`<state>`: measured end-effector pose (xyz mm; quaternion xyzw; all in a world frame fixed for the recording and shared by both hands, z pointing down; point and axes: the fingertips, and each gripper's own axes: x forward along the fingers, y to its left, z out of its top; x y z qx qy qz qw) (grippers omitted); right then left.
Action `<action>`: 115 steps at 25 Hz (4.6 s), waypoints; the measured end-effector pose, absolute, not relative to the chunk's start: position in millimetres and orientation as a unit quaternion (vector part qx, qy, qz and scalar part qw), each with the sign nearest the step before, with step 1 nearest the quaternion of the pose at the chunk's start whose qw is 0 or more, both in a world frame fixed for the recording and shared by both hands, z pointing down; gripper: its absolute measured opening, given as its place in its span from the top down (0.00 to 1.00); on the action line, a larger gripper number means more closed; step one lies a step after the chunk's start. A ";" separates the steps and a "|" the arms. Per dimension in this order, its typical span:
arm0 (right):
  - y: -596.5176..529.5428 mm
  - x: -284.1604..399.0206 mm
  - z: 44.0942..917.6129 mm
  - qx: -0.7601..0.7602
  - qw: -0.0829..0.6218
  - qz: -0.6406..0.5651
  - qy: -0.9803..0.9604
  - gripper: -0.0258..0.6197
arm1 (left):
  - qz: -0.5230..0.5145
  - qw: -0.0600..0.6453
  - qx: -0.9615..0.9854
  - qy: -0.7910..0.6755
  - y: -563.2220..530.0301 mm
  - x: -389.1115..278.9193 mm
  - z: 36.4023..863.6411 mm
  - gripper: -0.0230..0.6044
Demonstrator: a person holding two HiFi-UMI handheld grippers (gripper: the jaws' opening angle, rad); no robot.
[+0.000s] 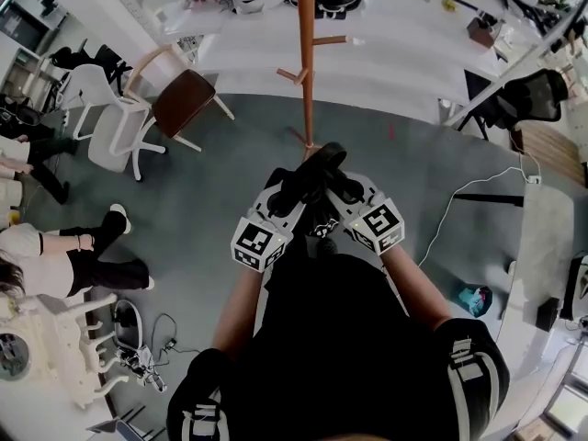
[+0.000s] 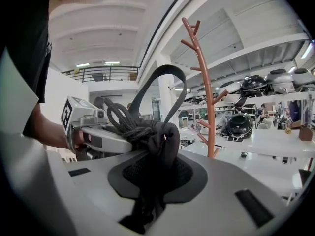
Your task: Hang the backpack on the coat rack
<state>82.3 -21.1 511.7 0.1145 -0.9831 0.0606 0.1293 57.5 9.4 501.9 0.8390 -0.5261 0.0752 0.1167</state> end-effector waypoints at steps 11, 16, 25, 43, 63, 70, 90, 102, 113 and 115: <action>-80.5 31.4 524.0 0.180 0.129 0.092 -0.971 0.83 | 0.088 0.126 0.873 -0.462 -54.5 2.1 514.3 0.82; -110.2 4.3 516.5 0.203 0.123 0.095 -0.967 0.83 | 0.089 0.122 0.884 -0.443 -85.7 -25.6 507.9 0.82; -159.4 -37.1 513.5 0.242 0.124 0.098 -0.957 0.83 | 0.090 0.119 0.900 -0.408 -137.6 -69.6 503.7 0.82; -198.4 -84.6 522.3 0.324 0.129 0.096 -0.932 0.83 | 0.107 0.112 0.933 -0.324 -181.3 -120.4 512.2 0.82; -229.2 -89.9 541.8 0.347 0.121 0.143 -0.919 0.83 | 0.124 0.115 0.939 -0.300 -215.0 -127.1 530.7 0.82; -245.8 -94.2 556.1 0.329 0.135 0.150 -0.923 0.83 | 0.127 0.133 0.931 -0.316 -230.6 -131.3 545.2 0.82; -296.2 -96.3 585.1 0.300 0.167 0.154 -0.927 0.83 | 0.148 0.157 0.916 -0.339 -279.3 -132.8 575.8 0.82; -329.7 -107.2 598.4 0.286 0.185 0.150 -0.928 0.83 | 0.153 0.163 0.909 -0.352 -312.2 -143.7 588.5 0.82; -347.6 -112.4 630.7 0.292 0.212 0.169 -0.917 0.83 | 0.171 0.195 0.899 -0.354 -333.6 -150.3 623.8 0.82; -347.8 -113.8 637.4 0.288 0.219 0.167 -0.917 0.83 | 0.177 0.200 0.896 -0.354 -333.8 -151.6 631.1 0.82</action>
